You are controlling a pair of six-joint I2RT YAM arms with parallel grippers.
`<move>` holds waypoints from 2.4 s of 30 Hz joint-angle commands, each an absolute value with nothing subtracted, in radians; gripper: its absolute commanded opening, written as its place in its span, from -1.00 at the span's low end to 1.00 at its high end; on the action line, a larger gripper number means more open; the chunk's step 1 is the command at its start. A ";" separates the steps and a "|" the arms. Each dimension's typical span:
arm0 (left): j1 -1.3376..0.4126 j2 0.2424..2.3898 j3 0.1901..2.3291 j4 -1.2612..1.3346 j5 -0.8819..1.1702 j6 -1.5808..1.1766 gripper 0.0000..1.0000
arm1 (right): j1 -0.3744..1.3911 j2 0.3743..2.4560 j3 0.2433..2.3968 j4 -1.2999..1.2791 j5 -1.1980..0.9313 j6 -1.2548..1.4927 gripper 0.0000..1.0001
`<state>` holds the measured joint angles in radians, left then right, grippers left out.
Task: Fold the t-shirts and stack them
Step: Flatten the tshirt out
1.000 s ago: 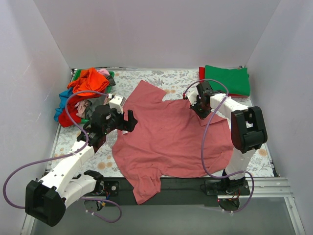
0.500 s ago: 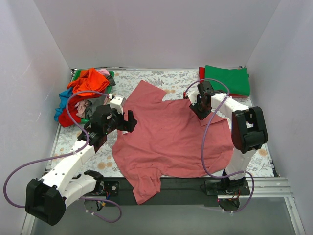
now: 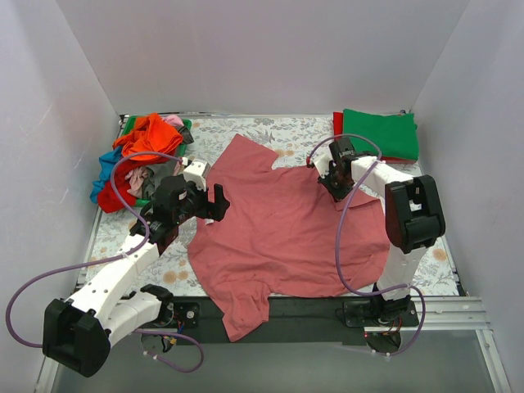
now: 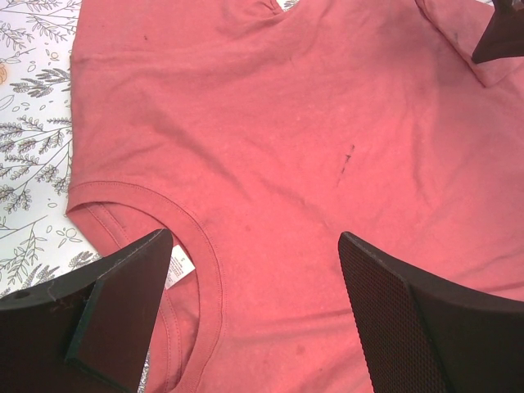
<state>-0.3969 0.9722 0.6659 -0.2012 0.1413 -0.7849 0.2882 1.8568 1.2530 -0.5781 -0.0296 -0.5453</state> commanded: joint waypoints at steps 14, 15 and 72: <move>-0.400 0.962 0.660 -0.187 0.123 -0.776 0.63 | 0.230 1.752 1.333 -0.606 -0.061 -0.575 -0.97; -0.400 0.963 0.658 -0.184 0.126 -0.778 0.64 | 0.229 1.753 1.341 -0.606 -0.060 -0.577 -0.97; -0.272 1.285 0.828 -0.075 0.271 -0.854 0.62 | 0.216 1.782 1.422 -0.641 -0.032 -0.621 -0.97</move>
